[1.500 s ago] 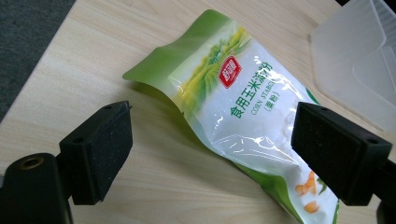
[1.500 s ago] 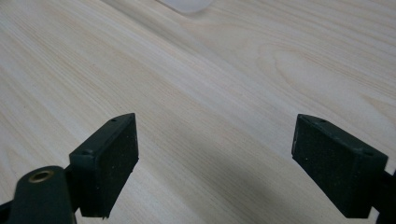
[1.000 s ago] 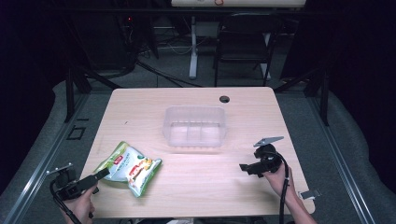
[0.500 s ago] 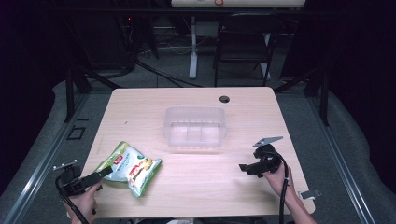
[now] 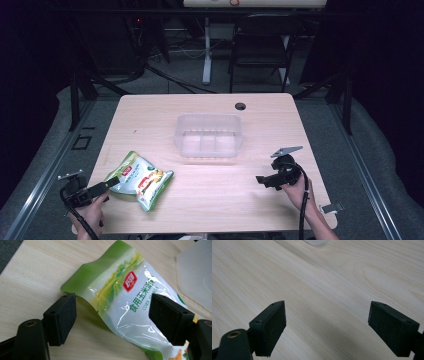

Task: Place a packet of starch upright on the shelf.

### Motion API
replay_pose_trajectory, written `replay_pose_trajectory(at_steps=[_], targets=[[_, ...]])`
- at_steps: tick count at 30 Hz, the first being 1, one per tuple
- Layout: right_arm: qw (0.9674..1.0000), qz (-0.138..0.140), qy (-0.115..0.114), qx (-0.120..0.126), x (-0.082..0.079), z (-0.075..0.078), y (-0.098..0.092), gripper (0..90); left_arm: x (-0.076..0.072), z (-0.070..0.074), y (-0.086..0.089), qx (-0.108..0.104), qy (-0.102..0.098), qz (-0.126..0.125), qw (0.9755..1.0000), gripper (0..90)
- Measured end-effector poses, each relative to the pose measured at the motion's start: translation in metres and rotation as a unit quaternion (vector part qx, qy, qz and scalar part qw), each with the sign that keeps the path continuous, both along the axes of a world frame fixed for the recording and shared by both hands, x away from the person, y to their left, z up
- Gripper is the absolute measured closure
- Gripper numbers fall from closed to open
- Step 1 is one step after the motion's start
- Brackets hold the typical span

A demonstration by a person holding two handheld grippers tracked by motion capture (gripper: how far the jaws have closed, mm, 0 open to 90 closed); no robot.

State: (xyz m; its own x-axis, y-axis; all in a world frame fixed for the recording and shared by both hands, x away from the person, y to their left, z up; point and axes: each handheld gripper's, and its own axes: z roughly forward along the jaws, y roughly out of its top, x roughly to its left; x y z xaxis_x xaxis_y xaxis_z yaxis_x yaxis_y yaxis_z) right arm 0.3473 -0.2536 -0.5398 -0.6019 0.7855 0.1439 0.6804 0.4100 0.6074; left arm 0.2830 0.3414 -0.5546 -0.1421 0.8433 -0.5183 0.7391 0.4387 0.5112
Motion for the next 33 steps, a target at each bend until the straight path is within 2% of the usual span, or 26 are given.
replay_pose_trajectory(at_steps=[8,12,17,19,27,30,33], targets=[[1.0000,-0.003,-0.002,0.000,-0.001,0.000,0.000,14.2,0.004,-0.002,0.002,0.006,0.009,0.011,0.9999,25.7],[1.0000,-0.002,-0.003,-0.003,0.000,0.000,-0.001,14.2,0.003,-0.003,0.003,-0.001,0.011,0.016,0.9998,26.3],[1.0000,-0.001,-0.001,-0.001,-0.001,0.001,-0.001,14.2,0.004,-0.003,0.002,0.001,0.010,0.009,0.9999,28.6],[1.0000,-0.001,-0.004,0.001,0.000,0.000,-0.001,14.2,0.005,-0.003,0.001,0.002,0.015,0.002,0.9999,30.5],[1.0000,0.001,0.001,0.001,0.000,0.000,0.000,14.2,0.009,-0.006,0.000,-0.004,0.014,-0.005,0.9999,39.0],[1.0000,0.003,-0.001,-0.003,0.000,0.000,0.000,14.2,0.013,-0.007,-0.002,0.006,0.014,-0.013,0.9998,41.4],[1.0000,0.001,0.000,-0.002,0.000,0.000,0.000,14.2,0.016,-0.008,-0.003,0.005,0.016,-0.021,0.9996,42.8]])
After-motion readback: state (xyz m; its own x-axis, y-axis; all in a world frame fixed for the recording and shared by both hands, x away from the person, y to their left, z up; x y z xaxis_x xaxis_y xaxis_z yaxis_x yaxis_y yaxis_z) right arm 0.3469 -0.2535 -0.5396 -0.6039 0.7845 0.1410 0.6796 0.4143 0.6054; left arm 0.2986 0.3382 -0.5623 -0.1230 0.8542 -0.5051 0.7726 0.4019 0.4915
